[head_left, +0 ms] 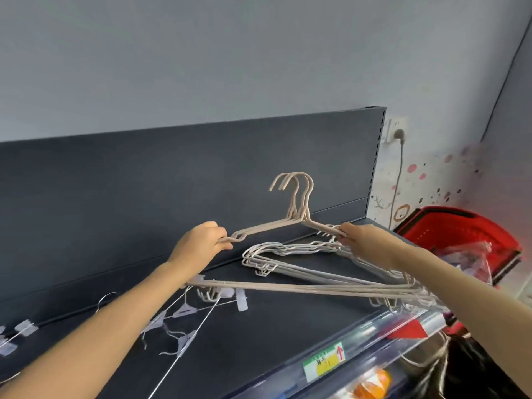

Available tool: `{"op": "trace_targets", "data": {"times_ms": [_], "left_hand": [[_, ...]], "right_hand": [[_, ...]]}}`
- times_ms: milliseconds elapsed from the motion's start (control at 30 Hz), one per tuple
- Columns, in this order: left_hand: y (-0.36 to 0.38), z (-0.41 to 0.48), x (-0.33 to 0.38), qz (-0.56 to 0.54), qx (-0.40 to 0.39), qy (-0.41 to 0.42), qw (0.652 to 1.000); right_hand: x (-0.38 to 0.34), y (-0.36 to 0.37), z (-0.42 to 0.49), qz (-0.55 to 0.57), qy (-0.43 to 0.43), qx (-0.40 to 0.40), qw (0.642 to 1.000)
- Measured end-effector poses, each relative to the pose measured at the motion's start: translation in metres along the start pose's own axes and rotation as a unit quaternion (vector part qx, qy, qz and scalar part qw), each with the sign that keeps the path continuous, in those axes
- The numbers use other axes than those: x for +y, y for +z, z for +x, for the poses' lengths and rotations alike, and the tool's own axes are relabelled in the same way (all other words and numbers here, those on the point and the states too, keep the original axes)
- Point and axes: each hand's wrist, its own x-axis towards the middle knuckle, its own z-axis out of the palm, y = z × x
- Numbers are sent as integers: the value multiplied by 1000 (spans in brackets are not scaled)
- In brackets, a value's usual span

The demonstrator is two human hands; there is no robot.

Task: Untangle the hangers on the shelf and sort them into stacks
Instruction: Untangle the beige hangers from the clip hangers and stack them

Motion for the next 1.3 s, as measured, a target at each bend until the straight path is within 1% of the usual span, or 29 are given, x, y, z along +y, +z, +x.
{"op": "trace_targets", "data": {"times_ms": [167,267,400,500,633,800,867,1000,1067,1133,1200,1300], "left_hand": [[33,56,36,9,-35,0,999],[56,85,55,-25,-70,-22,997],[86,112,71,-88,-121,-66,986],[101,126,76,-111,-156,-91,977],[112,139,71,-95,-191,-97,972],[120,156,70,-96,-221,-86,967],[127,160,69,-89,-230,-70,967],[145,163,60,-54,-245,-29,968],[151,163,58,-36,-248,-9,968],[155,164,58,-24,-242,19,970],[159,166,56,-22,-240,35,970],[164,169,54,-54,-256,20,965]], "right_hand": [[67,-2,15,60,26,-31,997],[104,3,21,129,46,-51,989],[139,14,25,191,69,-84,976],[154,20,27,232,92,-109,962],[159,27,28,257,104,-145,950],[160,36,24,292,136,-138,937],[159,39,25,279,149,-127,940],[157,50,31,140,155,-112,972],[155,55,32,91,151,-108,978],[154,57,33,80,149,-118,979],[151,58,32,96,147,-136,975],[146,61,35,120,140,-145,972]]}}
